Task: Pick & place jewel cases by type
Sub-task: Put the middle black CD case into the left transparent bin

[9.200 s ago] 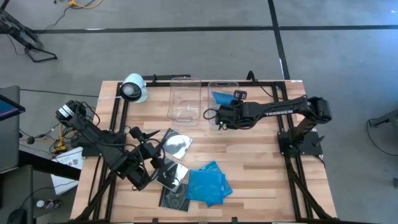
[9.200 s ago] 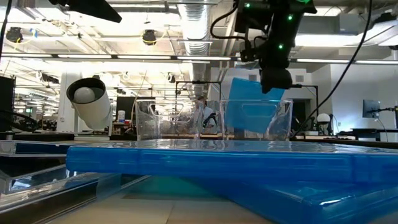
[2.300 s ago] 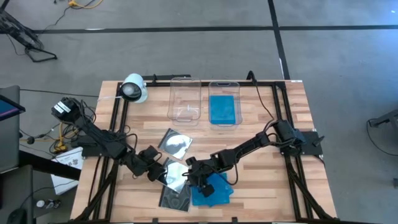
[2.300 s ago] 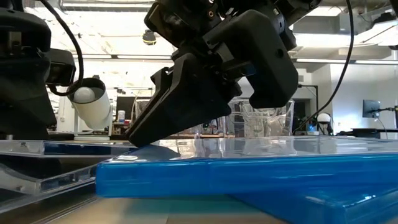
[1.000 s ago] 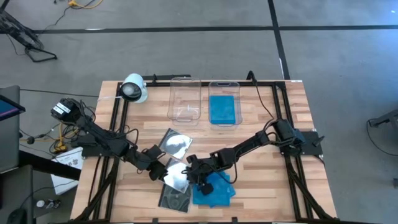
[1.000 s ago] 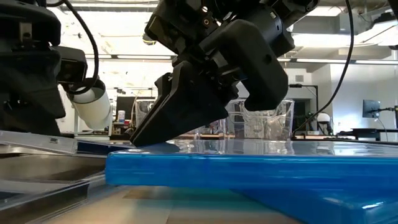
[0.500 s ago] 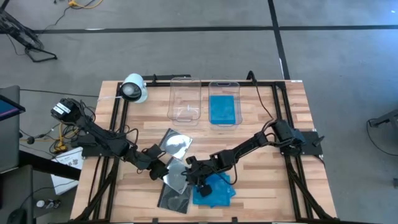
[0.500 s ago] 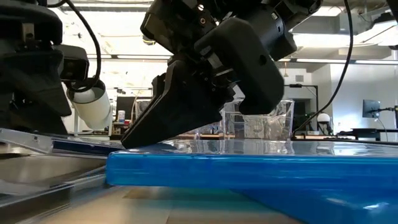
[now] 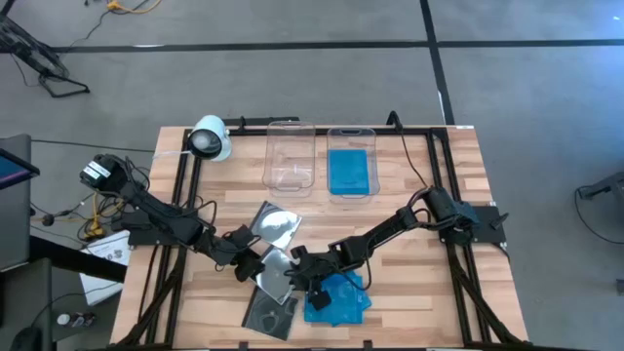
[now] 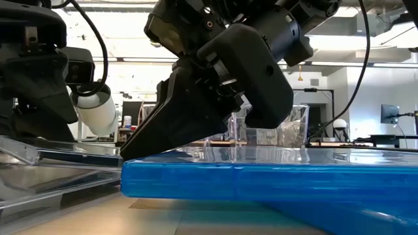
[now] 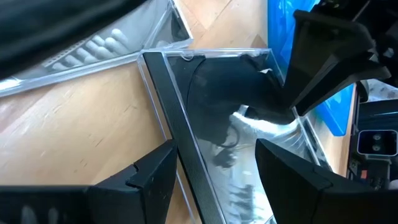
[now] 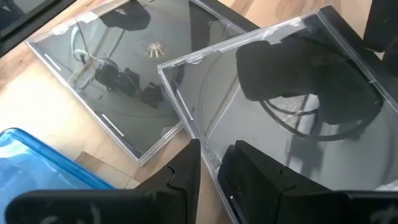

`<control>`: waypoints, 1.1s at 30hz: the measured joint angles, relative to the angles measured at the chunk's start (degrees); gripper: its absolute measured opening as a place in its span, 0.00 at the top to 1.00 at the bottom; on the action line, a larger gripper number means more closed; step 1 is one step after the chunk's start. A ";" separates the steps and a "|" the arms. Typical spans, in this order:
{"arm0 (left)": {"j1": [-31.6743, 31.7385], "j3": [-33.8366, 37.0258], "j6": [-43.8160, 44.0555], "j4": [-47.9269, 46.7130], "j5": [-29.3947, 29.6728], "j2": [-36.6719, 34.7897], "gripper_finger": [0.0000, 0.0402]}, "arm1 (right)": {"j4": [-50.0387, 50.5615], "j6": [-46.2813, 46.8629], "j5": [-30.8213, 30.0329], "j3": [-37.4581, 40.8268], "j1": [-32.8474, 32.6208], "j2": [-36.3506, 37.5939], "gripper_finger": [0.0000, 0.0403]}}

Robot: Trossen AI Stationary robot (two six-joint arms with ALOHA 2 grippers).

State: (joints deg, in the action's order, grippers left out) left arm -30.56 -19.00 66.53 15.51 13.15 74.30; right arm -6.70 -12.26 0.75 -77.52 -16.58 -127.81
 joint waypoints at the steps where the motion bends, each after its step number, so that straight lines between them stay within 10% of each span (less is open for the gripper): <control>1: 0.00 0.00 0.00 0.00 -0.02 0.00 0.48 | -0.02 -0.08 -0.04 0.00 0.00 0.00 0.77; 33: -0.13 -0.46 7.70 -12.73 -2.25 -0.31 0.48 | -2.29 -6.15 -11.92 0.25 -1.42 1.13 0.77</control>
State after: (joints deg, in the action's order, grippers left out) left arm -30.70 -19.46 74.22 2.78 10.90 74.00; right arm -8.99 -18.42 -11.16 -77.27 -18.00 -126.68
